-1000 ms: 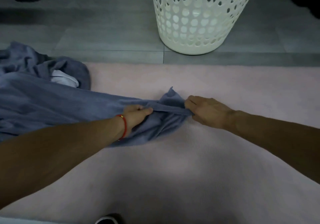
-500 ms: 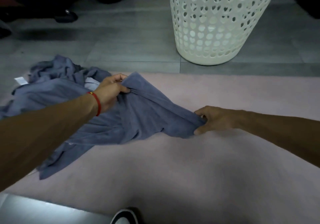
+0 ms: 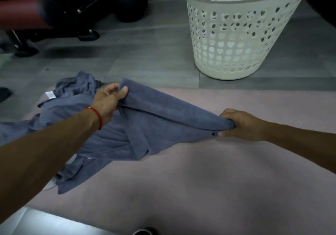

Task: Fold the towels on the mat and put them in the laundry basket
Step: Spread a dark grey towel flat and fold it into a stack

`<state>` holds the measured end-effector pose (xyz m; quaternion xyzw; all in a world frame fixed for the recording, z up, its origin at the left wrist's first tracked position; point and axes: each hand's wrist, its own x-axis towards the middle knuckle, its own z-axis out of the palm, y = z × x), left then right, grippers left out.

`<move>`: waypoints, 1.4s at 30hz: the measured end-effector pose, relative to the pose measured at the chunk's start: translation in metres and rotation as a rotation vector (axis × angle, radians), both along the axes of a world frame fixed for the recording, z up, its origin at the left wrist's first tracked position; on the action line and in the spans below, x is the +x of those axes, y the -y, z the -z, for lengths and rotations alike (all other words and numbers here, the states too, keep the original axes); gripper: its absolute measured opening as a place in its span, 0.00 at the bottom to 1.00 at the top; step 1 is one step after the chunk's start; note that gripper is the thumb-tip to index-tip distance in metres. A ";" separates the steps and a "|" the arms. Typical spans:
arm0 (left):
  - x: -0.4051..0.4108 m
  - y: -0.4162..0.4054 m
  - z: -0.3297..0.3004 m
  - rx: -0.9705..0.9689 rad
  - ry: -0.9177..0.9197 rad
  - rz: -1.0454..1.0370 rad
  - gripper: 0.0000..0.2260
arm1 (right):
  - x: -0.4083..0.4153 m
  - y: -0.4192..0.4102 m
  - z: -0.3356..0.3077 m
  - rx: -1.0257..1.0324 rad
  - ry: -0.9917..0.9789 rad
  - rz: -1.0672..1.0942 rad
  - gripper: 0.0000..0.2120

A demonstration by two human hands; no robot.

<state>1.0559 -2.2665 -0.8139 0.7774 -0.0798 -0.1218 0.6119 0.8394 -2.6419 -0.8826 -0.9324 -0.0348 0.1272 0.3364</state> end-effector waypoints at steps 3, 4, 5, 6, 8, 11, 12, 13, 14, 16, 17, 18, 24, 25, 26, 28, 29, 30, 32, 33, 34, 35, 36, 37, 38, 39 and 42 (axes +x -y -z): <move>0.009 -0.006 -0.003 0.024 0.084 -0.032 0.04 | -0.009 0.008 -0.003 0.107 -0.104 0.109 0.16; 0.013 -0.008 -0.005 0.026 0.110 -0.047 0.02 | -0.011 0.011 -0.007 0.188 -0.113 0.172 0.13; 0.016 -0.010 -0.008 0.025 0.137 -0.059 0.03 | -0.014 0.014 -0.012 0.298 -0.120 0.235 0.11; 0.019 -0.011 -0.011 0.031 0.162 -0.064 0.05 | -0.018 0.017 -0.020 0.409 -0.129 0.301 0.11; 0.024 -0.008 -0.019 0.056 0.201 -0.060 0.10 | -0.024 0.026 -0.031 0.559 -0.129 0.420 0.15; 0.025 0.018 -0.035 0.117 0.262 -0.026 0.10 | -0.037 0.042 -0.044 0.603 -0.071 0.564 0.14; 0.025 0.032 -0.041 0.126 0.287 -0.013 0.09 | -0.045 0.047 -0.048 0.629 -0.041 0.622 0.11; 0.025 0.050 -0.047 0.131 0.318 0.004 0.09 | -0.055 0.051 -0.053 0.684 -0.001 0.686 0.07; 0.025 0.070 -0.054 0.136 0.356 0.039 0.09 | -0.068 0.054 -0.059 0.775 0.044 0.772 0.05; 0.023 0.118 -0.066 0.165 0.421 0.130 0.08 | -0.095 0.062 -0.066 1.034 0.134 0.954 0.09; 0.020 0.147 -0.072 0.174 0.439 0.173 0.08 | -0.110 0.067 -0.068 1.153 0.174 1.023 0.11; 0.018 0.177 -0.075 0.178 0.442 0.213 0.09 | -0.126 0.072 -0.069 1.233 0.197 1.081 0.13; -0.034 0.384 -0.074 0.308 0.558 0.520 0.10 | -0.258 0.126 -0.065 0.601 0.151 1.288 0.13; -0.050 0.419 -0.067 0.352 0.596 0.584 0.10 | -0.284 0.138 -0.063 0.371 0.151 1.331 0.13; -0.068 0.452 -0.057 0.385 0.629 0.648 0.10 | -0.312 0.148 -0.059 0.152 0.139 1.374 0.15; -0.113 0.510 -0.031 0.435 0.634 0.746 0.06 | -0.360 0.157 -0.039 0.093 0.219 1.558 0.11; -0.132 0.534 -0.016 0.445 0.598 0.775 0.04 | -0.379 0.155 -0.021 0.143 0.294 1.662 0.07; -0.152 0.556 0.000 0.440 0.558 0.788 0.04 | -0.393 0.149 -0.003 0.204 0.360 1.769 0.05; -0.186 0.593 0.031 0.393 0.515 0.794 0.04 | -0.407 0.131 0.039 0.338 0.412 1.924 0.02; -0.198 0.610 0.045 0.386 0.537 0.787 0.05 | -0.408 0.123 0.056 0.343 0.420 1.973 0.03; -0.213 0.626 0.055 0.402 0.581 0.781 0.06 | -0.408 0.117 0.072 0.308 0.423 2.024 0.05; -0.228 0.640 0.062 0.424 0.633 0.777 0.07 | -0.407 0.116 0.082 0.249 0.423 2.086 0.06; -0.243 0.655 0.066 0.441 0.664 0.773 0.07 | -0.408 0.117 0.085 0.196 0.440 2.153 0.06; -0.259 0.671 0.068 0.440 0.673 0.781 0.07 | -0.411 0.123 0.086 0.157 0.477 2.214 0.07; -0.275 0.685 0.067 0.425 0.667 0.791 0.07 | -0.415 0.132 0.083 0.132 0.510 2.276 0.07; -0.289 0.701 0.066 0.402 0.668 0.801 0.07 | -0.421 0.143 0.081 0.123 0.531 2.342 0.07; -0.330 0.745 0.063 0.390 0.610 0.870 0.08 | -0.441 0.180 0.072 0.180 0.555 2.462 0.07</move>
